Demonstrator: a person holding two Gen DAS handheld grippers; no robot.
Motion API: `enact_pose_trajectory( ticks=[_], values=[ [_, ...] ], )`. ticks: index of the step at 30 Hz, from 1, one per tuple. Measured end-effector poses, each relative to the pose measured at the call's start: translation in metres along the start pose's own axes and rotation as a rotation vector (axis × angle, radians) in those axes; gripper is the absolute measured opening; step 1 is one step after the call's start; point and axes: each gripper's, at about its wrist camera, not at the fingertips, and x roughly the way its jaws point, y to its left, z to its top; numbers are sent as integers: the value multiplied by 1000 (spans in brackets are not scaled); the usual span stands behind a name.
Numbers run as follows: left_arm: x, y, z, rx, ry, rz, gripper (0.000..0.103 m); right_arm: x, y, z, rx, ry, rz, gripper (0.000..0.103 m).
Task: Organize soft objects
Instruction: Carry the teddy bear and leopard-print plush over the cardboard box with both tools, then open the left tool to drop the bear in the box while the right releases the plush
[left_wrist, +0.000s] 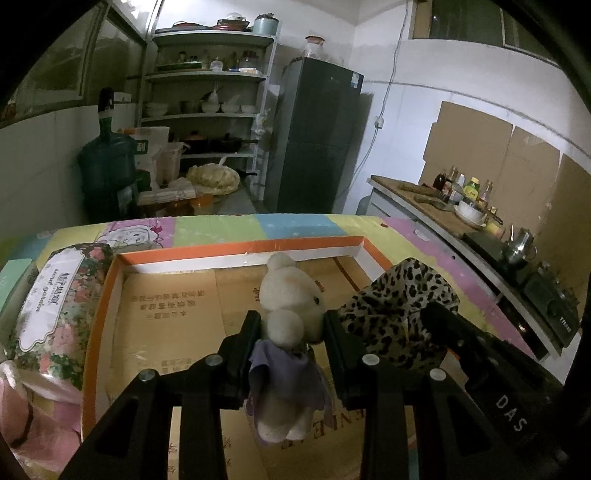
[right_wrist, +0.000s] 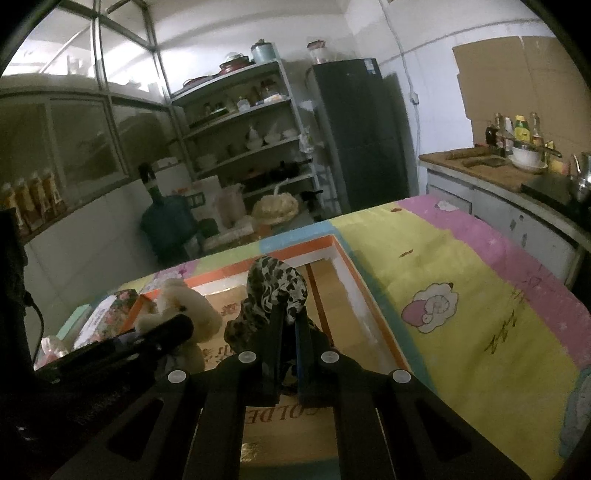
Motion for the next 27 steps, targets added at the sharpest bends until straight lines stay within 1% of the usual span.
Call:
enact_pose_trajectory(
  ticks=[6,14,23,27],
  values=[
    [11,-5,-1,11,26,20,35,5,-1,1,0,24,-4,5],
    [25,-4,-5,22,66,25,35,12,-4,1,6,61,-9,5],
    [29,-4,-5,23,68,24,35,17,-4,1,11,88,-16,6],
    [29,-4,-4,30,64,27,36,18,-4,2,12,93,-17,8]
  ],
)
